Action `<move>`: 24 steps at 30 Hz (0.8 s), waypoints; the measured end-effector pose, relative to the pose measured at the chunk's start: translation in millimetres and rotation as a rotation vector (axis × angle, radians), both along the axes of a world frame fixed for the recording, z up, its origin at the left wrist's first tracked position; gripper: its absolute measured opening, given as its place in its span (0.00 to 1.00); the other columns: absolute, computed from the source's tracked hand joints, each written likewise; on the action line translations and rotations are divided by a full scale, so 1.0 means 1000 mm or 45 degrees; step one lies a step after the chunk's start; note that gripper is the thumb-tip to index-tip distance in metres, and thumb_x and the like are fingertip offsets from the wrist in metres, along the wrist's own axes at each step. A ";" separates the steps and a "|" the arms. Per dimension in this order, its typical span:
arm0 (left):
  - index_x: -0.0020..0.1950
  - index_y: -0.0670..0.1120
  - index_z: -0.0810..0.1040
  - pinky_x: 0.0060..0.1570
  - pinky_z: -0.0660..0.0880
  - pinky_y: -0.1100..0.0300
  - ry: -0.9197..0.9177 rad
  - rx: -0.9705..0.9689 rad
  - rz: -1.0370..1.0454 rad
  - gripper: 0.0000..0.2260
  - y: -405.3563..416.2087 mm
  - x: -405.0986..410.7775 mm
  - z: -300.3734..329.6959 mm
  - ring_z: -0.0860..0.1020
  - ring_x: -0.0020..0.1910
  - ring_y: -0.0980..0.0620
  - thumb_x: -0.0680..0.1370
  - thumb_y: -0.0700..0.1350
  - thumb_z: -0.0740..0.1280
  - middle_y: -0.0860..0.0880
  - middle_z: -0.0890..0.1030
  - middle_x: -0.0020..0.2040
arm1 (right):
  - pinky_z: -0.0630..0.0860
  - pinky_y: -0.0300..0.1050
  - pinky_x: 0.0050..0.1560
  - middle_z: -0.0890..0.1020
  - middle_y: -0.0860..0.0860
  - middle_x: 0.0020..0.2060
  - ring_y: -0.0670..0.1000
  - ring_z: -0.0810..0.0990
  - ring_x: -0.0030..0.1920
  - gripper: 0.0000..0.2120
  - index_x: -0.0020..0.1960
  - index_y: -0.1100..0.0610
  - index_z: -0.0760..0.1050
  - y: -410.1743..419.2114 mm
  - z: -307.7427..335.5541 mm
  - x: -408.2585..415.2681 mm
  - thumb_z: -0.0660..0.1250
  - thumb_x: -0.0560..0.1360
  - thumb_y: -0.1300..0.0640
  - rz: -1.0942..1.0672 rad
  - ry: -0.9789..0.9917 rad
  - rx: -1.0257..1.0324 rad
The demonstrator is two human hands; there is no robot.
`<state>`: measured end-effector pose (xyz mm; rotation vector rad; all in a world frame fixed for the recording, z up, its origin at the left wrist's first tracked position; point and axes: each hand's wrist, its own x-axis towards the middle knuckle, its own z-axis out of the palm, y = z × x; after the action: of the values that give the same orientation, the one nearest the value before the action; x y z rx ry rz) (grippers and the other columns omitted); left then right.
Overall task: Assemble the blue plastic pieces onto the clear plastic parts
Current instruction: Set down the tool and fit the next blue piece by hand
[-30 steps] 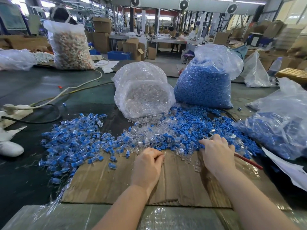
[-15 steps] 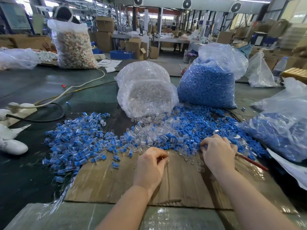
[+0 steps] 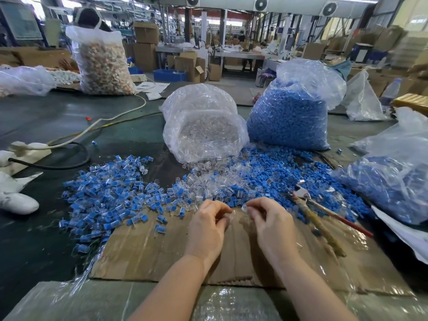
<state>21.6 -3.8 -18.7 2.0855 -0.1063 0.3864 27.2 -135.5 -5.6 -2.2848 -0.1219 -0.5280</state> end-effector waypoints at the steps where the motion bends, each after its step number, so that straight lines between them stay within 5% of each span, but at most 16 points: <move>1: 0.42 0.53 0.76 0.45 0.68 0.79 0.009 -0.004 0.005 0.10 0.000 0.000 0.000 0.74 0.42 0.64 0.73 0.37 0.69 0.59 0.75 0.41 | 0.73 0.40 0.48 0.81 0.47 0.41 0.47 0.77 0.43 0.04 0.46 0.56 0.79 0.001 -0.003 -0.001 0.67 0.75 0.62 -0.005 0.000 0.014; 7: 0.42 0.56 0.76 0.42 0.71 0.76 0.064 -0.091 0.011 0.12 0.002 0.002 -0.003 0.77 0.40 0.62 0.74 0.36 0.69 0.56 0.79 0.40 | 0.71 0.37 0.45 0.78 0.46 0.40 0.46 0.76 0.43 0.04 0.45 0.55 0.80 0.004 -0.010 -0.008 0.68 0.73 0.63 0.059 -0.100 -0.026; 16: 0.41 0.56 0.76 0.41 0.70 0.77 0.067 -0.095 0.002 0.13 0.002 0.001 -0.003 0.77 0.39 0.63 0.73 0.36 0.69 0.58 0.78 0.38 | 0.72 0.48 0.47 0.80 0.51 0.40 0.53 0.76 0.43 0.04 0.46 0.58 0.81 -0.003 -0.003 -0.006 0.69 0.72 0.64 -0.096 -0.247 -0.368; 19: 0.43 0.54 0.77 0.41 0.70 0.78 0.071 -0.082 -0.012 0.11 0.002 0.000 -0.003 0.77 0.39 0.63 0.74 0.37 0.69 0.58 0.78 0.39 | 0.66 0.45 0.50 0.79 0.51 0.45 0.51 0.75 0.48 0.06 0.49 0.56 0.80 -0.023 0.009 0.008 0.66 0.75 0.60 -0.322 -0.084 -0.469; 24: 0.44 0.53 0.76 0.41 0.70 0.78 0.078 -0.071 -0.024 0.10 0.001 0.000 -0.002 0.76 0.40 0.63 0.74 0.37 0.68 0.57 0.78 0.40 | 0.65 0.54 0.58 0.71 0.51 0.58 0.54 0.67 0.59 0.13 0.61 0.48 0.74 -0.047 0.018 0.030 0.60 0.78 0.57 -0.438 0.281 -0.749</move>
<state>21.4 -2.5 -20.3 2.0380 -0.0776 0.3102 56.9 -182.7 12.5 -2.9485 0.2652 -0.4466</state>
